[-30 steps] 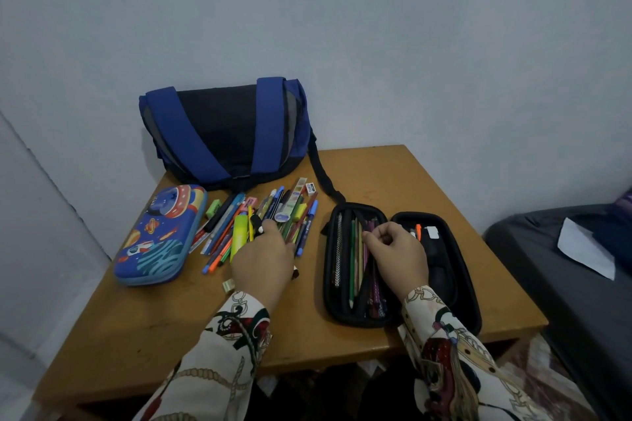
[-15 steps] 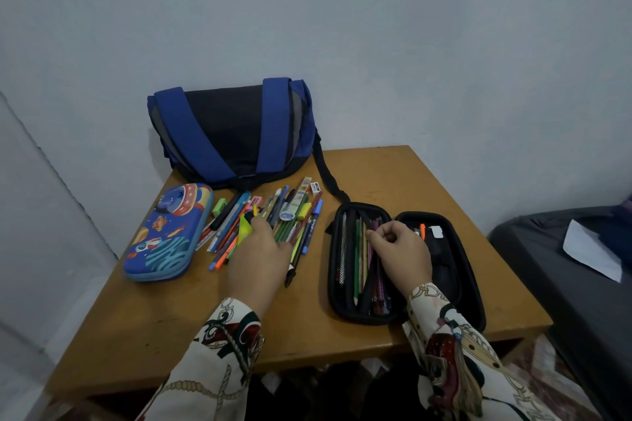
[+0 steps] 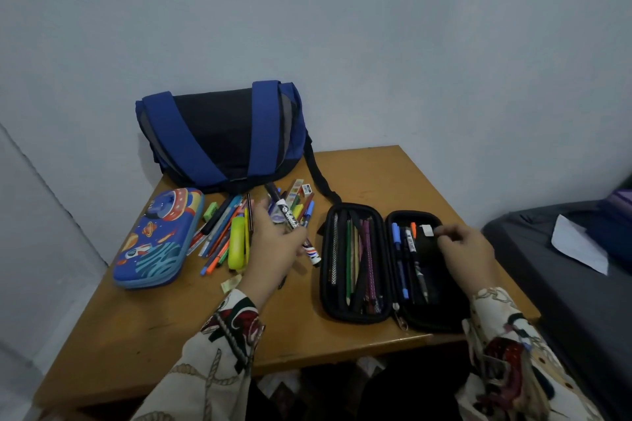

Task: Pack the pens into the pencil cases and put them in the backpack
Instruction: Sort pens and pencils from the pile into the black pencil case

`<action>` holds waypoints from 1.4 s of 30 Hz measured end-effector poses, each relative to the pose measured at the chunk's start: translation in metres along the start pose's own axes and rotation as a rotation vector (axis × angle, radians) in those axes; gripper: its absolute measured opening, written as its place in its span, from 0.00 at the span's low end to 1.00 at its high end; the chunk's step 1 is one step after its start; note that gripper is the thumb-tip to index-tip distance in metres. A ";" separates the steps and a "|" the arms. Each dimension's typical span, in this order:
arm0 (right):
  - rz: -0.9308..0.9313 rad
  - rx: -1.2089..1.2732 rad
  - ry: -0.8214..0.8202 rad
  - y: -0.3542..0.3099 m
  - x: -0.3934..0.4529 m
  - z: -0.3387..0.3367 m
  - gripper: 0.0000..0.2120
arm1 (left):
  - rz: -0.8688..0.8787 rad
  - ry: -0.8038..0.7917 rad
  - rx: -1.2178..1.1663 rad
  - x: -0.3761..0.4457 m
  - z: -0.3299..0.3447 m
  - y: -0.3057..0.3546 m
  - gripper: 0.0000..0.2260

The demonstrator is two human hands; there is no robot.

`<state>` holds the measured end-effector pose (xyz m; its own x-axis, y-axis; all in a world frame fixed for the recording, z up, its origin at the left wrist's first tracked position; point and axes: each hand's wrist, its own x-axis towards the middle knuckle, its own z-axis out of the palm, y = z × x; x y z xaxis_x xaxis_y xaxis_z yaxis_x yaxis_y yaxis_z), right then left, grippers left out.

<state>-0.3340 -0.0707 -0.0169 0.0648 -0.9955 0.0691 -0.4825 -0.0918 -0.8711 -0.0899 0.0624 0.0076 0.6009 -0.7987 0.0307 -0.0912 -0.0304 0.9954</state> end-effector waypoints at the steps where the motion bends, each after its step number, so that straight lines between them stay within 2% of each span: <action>1: 0.045 0.028 -0.003 0.007 0.003 -0.005 0.08 | -0.014 -0.037 -0.030 0.004 0.007 0.002 0.37; 4: 0.101 0.128 -0.037 0.021 0.005 -0.008 0.09 | -0.064 -0.157 -0.054 0.014 0.027 0.010 0.44; 7: 0.074 0.170 -0.045 0.026 0.003 -0.009 0.12 | -0.069 -0.266 -0.094 0.026 0.056 0.021 0.46; 10: 0.031 0.208 -0.032 0.030 0.003 -0.010 0.11 | -0.052 -0.323 -0.112 0.039 0.092 0.030 0.41; 14: -0.003 0.225 -0.015 0.036 0.006 -0.009 0.11 | -0.005 -0.298 -0.091 0.055 0.145 0.034 0.34; 17: -0.017 0.252 -0.003 0.037 0.006 -0.008 0.12 | 0.077 -0.285 0.032 0.062 0.179 0.035 0.33; 23: -0.033 0.267 -0.004 0.041 0.007 -0.007 0.15 | 0.230 -0.379 0.423 0.065 0.211 0.034 0.33; 29: -0.020 0.255 -0.026 0.041 0.008 -0.007 0.17 | 0.221 -0.457 0.665 0.079 0.215 0.035 0.31; 33: -0.019 0.251 0.000 0.043 0.008 -0.006 0.17 | 0.186 -0.554 0.759 0.083 0.219 0.035 0.37; 38: -0.026 0.259 0.032 0.045 0.009 -0.006 0.17 | 0.133 -0.664 0.870 0.079 0.218 0.029 0.26; 42: -0.042 0.279 0.050 0.047 0.009 -0.006 0.15 | 0.146 -0.717 0.949 0.070 0.214 0.022 0.32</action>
<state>-0.3617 -0.0846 -0.0539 0.0330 -0.9915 0.1261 -0.2212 -0.1303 -0.9665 -0.2200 -0.1228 0.0117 -0.0157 -0.9753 -0.2205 -0.8523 -0.1023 0.5130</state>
